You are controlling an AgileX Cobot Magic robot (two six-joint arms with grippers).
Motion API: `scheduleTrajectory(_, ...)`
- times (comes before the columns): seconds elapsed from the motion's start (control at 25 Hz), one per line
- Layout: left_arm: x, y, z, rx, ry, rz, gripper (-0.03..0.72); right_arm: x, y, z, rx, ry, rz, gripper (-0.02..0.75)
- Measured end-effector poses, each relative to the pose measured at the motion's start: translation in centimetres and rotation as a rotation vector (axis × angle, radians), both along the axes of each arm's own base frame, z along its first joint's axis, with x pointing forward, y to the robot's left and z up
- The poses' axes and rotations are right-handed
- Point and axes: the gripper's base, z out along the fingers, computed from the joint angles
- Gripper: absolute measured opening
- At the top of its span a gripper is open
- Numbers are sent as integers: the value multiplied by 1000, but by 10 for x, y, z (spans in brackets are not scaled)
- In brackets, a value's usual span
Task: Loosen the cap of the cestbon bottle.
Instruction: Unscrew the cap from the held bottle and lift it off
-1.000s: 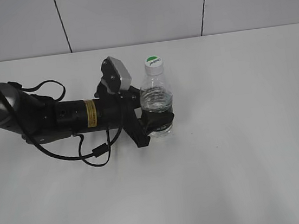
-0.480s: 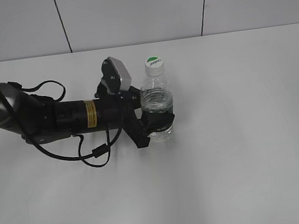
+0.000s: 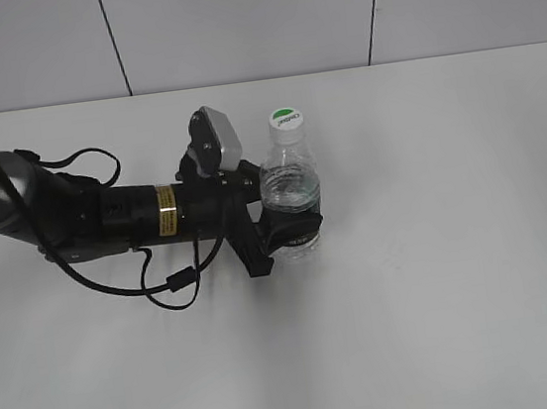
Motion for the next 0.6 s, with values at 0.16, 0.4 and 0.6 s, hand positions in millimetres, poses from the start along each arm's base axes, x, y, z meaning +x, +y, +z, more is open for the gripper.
scheduleTrajectory(0.16,-1,0,0,1,5,-11,409,37,1,-6,-6,105,6,520)
scheduleTrajectory(0.4,-3,-1,0,-11,66,-11,409,84,3,-13,-8,220,8,484)
scheduleTrajectory(0.6,-5,-1,0,-14,105,-26,409,126,5,-14,2,212,9,468)
